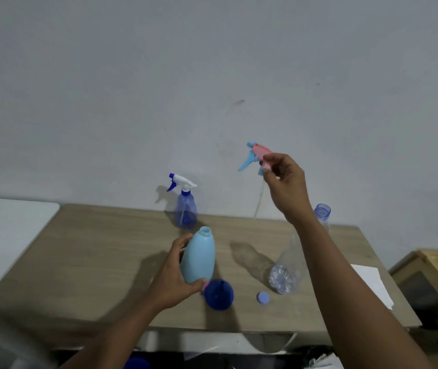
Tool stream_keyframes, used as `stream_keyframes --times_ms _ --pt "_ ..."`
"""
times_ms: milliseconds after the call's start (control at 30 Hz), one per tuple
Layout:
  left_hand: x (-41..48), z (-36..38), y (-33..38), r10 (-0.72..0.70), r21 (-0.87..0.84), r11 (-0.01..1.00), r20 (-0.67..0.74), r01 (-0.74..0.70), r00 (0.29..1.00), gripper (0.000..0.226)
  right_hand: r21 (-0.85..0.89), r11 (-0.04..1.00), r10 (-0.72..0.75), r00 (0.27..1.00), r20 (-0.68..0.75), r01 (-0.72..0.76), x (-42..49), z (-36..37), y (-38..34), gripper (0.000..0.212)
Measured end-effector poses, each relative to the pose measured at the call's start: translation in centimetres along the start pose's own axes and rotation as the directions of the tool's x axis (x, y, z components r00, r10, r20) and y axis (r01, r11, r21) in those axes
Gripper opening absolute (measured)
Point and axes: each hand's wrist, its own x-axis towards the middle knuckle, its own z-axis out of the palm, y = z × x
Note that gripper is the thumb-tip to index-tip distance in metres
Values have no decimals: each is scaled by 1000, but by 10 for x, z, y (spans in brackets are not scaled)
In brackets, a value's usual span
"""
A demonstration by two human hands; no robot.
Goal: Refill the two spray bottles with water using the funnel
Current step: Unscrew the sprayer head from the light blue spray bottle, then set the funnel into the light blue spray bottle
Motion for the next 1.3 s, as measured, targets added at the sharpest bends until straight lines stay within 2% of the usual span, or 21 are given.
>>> stream_keyframes --times_ms 67,167,300,433,533,633,700,767,833,867,933,967,1033,1100,1133,1200,1300 --pt "-5 2 -22 -56 15 998 -16 56 998 102 -129 989 85 991 104 -71 -12 1 37 23" --pt "-13 6 -52 -119 27 992 -26 120 992 97 -280 920 336 920 201 -275 -43 5 95 35" --pt "-25 14 -82 -166 49 984 -72 170 983 88 -365 822 504 857 107 -437 -80 21 154 24" --pt "-28 17 -94 -188 45 980 -78 192 979 89 -421 723 608 794 14 -547 -96 35 183 25" --pt "-27 16 -99 -194 30 980 -45 196 980 85 -456 657 665 746 -26 -601 -96 39 195 35" --pt "-27 15 -102 -204 16 979 -9 204 979 84 -415 624 716 698 -37 -662 -95 40 201 47" --pt "-27 14 -102 -209 12 978 8 209 978 83 -414 623 718 695 -35 -664 -96 41 204 56" --pt "-28 13 -103 -218 1 976 19 218 976 83 -474 634 675 736 -47 -611 -98 43 207 59" --pt "-28 12 -103 -209 -4 978 22 209 978 81 -486 677 602 796 -69 -554 -105 46 200 43" --pt "-28 11 -104 -206 -7 978 25 207 978 81 -433 725 565 822 -71 -535 -111 47 192 30" --pt "-28 11 -105 -206 -14 978 34 207 978 81 -406 786 510 860 1 -466 -131 48 185 26" --pt "-27 11 -106 -206 -14 978 37 207 978 81 -447 780 532 840 103 -439 -145 49 184 34" --pt "-26 11 -106 -208 -15 978 43 209 977 81 -524 741 626 714 312 -420 -173 53 185 67" --pt "-25 12 -106 -210 -13 977 53 211 976 82 -576 712 663 653 365 -401 -192 59 192 102" --pt "-24 12 -105 -211 -10 977 58 212 976 83 -575 705 671 652 352 -415 -198 61 195 109" --pt "-23 12 -104 -216 -11 976 61 217 975 83 -562 706 669 668 327 -432 -201 66 195 107" --pt "-23 12 -105 -218 -5 976 60 219 974 84 -567 714 653 685 324 -412 -201 70 194 93"
